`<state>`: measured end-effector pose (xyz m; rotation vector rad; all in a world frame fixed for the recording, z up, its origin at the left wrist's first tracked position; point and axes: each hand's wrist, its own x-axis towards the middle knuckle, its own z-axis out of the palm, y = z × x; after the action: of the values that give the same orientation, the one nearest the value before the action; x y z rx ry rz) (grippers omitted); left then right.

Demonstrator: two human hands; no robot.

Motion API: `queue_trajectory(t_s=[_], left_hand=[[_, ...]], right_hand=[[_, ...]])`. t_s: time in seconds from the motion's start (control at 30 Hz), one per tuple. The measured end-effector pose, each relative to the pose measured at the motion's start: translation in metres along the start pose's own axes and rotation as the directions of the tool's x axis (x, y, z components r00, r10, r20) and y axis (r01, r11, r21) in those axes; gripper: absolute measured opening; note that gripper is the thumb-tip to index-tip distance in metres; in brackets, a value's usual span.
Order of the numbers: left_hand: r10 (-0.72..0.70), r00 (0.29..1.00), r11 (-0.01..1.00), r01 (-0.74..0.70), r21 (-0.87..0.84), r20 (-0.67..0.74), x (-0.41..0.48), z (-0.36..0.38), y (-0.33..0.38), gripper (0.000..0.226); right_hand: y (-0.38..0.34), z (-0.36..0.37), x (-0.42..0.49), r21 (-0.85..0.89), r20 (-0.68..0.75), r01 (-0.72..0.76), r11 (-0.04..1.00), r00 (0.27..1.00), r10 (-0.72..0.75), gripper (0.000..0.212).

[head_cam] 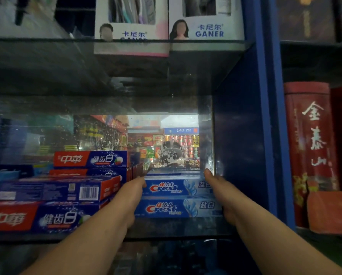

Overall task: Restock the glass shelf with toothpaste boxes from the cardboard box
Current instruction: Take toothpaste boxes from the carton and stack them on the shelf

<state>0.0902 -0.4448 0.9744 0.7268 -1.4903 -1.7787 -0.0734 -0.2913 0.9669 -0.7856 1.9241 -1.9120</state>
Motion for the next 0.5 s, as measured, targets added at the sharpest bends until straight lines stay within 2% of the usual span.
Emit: queue_trajectory(t_s=[0.1, 0.17, 0.23, 0.37, 0.5], left_hand=[[0.029, 1.0, 0.999, -0.03, 0.045, 0.009, 0.001, 0.0, 0.0, 0.019], [0.046, 0.999, 0.997, -0.047, 0.058, 0.007, 0.002, 0.0, 0.0, 0.022], [0.054, 0.999, 0.996, -0.054, 0.077, 0.004, 0.004, -0.001, -0.001, 0.028], [0.055, 0.998, 0.987, -0.058, 0.147, 0.021, 0.003, -0.002, 0.001, 0.057], [0.073, 0.997, 0.994, -0.075, 0.08, 0.026, -0.007, -0.004, 0.003, 0.057]], right_hand=[[-0.004, 0.002, -0.007, 0.007, 0.004, -0.002, 1.0, 1.0, 0.002, 0.063], [-0.005, 0.002, -0.007, 0.009, 0.012, -0.005, 1.0, 1.0, 0.004, 0.047], [-0.006, 0.004, -0.009, 0.019, 0.007, -0.006, 1.0, 1.0, 0.006, 0.05], [-0.006, 0.006, -0.013, 0.049, -0.074, 0.029, 0.998, 0.997, -0.025, 0.071], [-0.009, 0.009, -0.024, 0.027, -0.141, 0.077, 0.997, 0.987, -0.072, 0.076]])
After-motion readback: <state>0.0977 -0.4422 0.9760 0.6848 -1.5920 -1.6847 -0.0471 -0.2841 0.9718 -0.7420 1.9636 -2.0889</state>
